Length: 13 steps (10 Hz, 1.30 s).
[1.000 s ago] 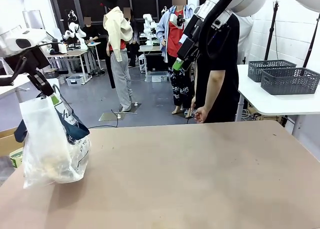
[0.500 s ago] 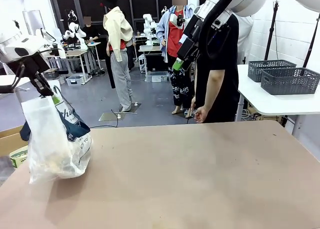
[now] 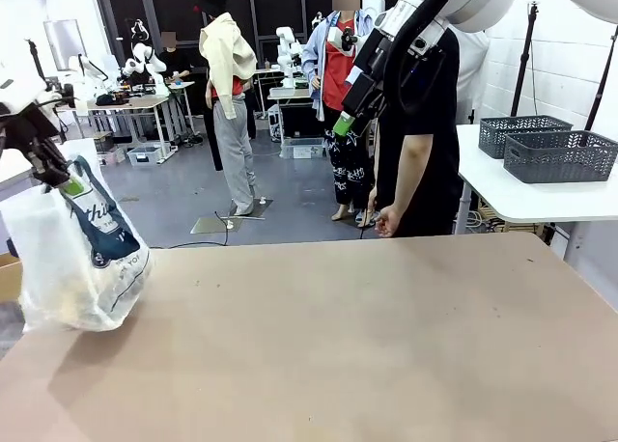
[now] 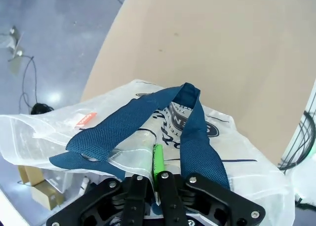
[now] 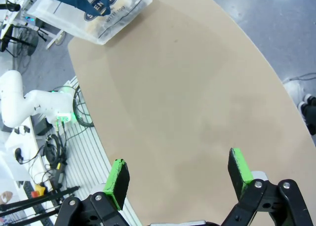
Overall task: Transfer purchased items from the store into the shopping bag.
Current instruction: Move the Reusable shopping bag to the right side of the table.
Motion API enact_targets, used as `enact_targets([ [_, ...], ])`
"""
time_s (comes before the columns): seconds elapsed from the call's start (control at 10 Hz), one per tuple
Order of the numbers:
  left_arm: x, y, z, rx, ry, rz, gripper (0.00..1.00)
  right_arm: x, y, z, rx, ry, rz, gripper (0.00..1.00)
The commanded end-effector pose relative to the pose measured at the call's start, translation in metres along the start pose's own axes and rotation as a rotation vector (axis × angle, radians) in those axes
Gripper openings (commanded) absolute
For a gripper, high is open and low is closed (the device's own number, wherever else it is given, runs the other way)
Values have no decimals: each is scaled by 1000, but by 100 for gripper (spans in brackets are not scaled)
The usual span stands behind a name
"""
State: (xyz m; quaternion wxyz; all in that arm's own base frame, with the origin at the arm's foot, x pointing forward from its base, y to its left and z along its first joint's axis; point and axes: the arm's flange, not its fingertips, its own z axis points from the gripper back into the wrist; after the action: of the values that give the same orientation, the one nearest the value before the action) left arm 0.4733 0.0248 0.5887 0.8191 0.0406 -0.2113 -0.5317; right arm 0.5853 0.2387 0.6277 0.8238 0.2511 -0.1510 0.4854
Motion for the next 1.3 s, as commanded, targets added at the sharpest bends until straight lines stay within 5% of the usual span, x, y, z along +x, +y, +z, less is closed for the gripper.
enact_targets([
  [0.0,-14,10,-7,10,-64,-72,0,-2,0,0,-4,12,2,100],
  [1.2,-40,22,-40,-20,6,-110,0,-2,0,0,-4,12,2,100],
])
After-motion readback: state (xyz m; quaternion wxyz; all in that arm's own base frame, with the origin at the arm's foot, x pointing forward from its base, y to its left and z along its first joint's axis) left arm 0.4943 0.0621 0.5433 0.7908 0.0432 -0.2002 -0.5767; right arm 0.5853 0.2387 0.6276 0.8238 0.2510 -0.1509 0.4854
